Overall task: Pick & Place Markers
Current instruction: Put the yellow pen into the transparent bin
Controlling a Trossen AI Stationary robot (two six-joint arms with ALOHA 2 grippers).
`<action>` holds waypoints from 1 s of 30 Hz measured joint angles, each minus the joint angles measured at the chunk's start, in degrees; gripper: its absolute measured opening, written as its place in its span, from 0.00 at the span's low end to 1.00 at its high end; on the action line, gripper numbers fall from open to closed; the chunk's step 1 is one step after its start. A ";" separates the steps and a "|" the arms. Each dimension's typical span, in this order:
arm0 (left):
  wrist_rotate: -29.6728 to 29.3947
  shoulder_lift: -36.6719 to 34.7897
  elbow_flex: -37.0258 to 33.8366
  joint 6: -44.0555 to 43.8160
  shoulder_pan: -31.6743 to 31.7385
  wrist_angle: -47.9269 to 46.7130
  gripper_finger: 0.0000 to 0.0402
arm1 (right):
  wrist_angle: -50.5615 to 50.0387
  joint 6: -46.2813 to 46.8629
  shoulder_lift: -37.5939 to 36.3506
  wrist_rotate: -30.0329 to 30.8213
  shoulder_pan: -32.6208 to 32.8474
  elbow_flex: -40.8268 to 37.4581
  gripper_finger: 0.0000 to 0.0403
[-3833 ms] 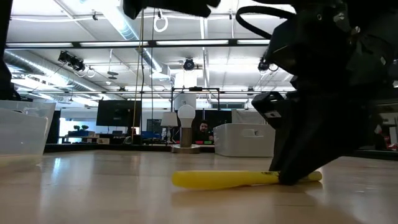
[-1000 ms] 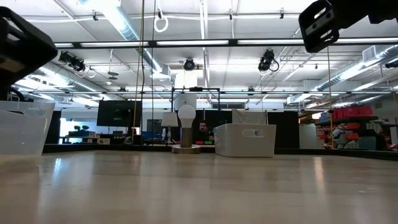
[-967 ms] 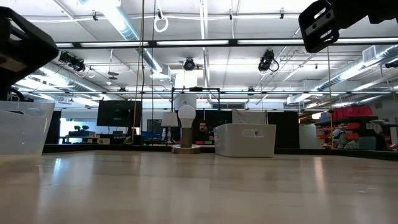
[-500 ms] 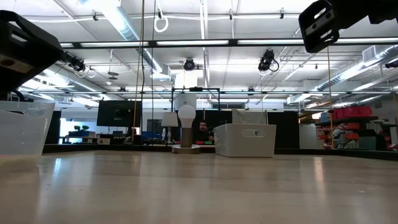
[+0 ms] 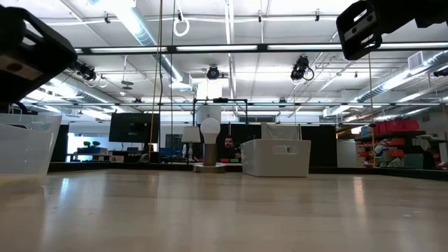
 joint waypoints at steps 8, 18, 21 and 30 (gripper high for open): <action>3.30 0.21 0.00 0.37 0.00 -0.75 0.37 | 0.00 0.00 0.00 0.00 0.02 0.00 0.01; 5.01 2.08 0.16 2.34 0.56 -1.27 0.33 | 0.00 0.00 0.00 -0.02 0.00 0.02 0.01; 5.32 2.08 0.15 3.76 0.66 -1.41 0.26 | 0.02 -0.02 0.00 -0.02 0.01 0.02 0.01; 1.41 2.19 0.06 3.65 0.90 -1.72 0.10 | 0.02 -0.02 0.00 -0.02 0.00 0.02 0.01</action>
